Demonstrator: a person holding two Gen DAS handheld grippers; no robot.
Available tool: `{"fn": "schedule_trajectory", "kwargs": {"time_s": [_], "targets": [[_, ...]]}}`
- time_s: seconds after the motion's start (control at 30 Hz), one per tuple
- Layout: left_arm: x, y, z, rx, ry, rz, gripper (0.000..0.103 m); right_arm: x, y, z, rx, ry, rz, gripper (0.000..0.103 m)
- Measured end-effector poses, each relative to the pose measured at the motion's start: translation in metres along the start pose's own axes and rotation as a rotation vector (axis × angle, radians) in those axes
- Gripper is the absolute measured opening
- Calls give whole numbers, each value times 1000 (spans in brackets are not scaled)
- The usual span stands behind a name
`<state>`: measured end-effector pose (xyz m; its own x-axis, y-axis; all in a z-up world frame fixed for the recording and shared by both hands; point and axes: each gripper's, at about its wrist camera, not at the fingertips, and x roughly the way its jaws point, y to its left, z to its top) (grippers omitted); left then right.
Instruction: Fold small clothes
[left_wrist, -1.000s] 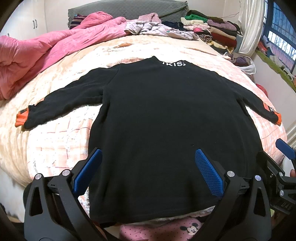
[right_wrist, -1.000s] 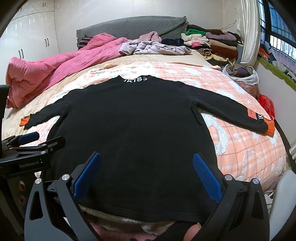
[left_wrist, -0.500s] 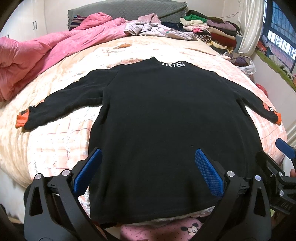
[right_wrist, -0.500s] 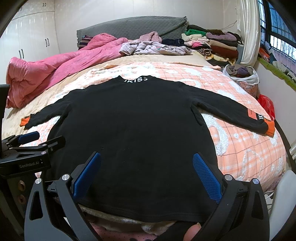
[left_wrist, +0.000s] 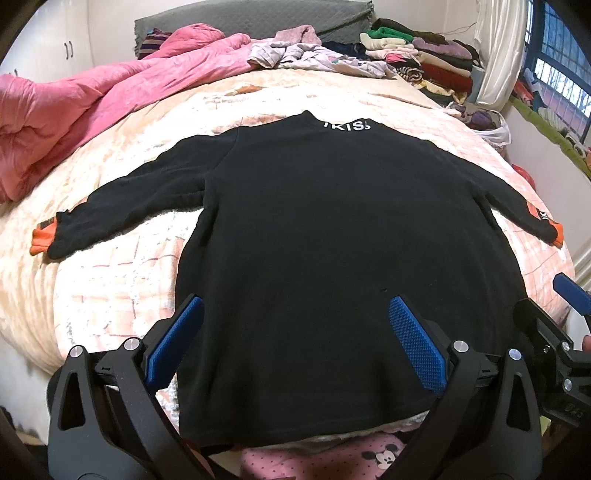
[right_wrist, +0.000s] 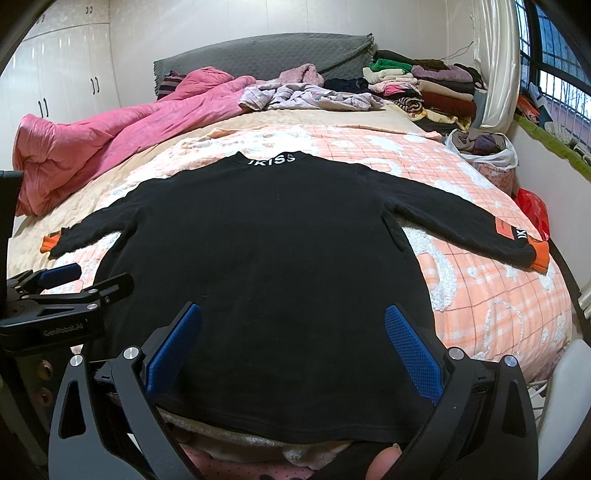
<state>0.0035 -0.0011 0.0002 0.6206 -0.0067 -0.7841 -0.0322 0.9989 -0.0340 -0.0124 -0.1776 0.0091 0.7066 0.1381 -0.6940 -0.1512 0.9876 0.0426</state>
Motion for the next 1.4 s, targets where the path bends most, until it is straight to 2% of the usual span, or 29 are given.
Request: {"fn": "schedule_trajectory", "kwargs": {"time_s": [0.77,1.4], "targets": [[14,-5,17,-10,20,0,94,13,-15,25,24,-15,-7,99],[43,-1,58,-38,23,-10,94,43,-40,62,71,-28,-24,99]]}}
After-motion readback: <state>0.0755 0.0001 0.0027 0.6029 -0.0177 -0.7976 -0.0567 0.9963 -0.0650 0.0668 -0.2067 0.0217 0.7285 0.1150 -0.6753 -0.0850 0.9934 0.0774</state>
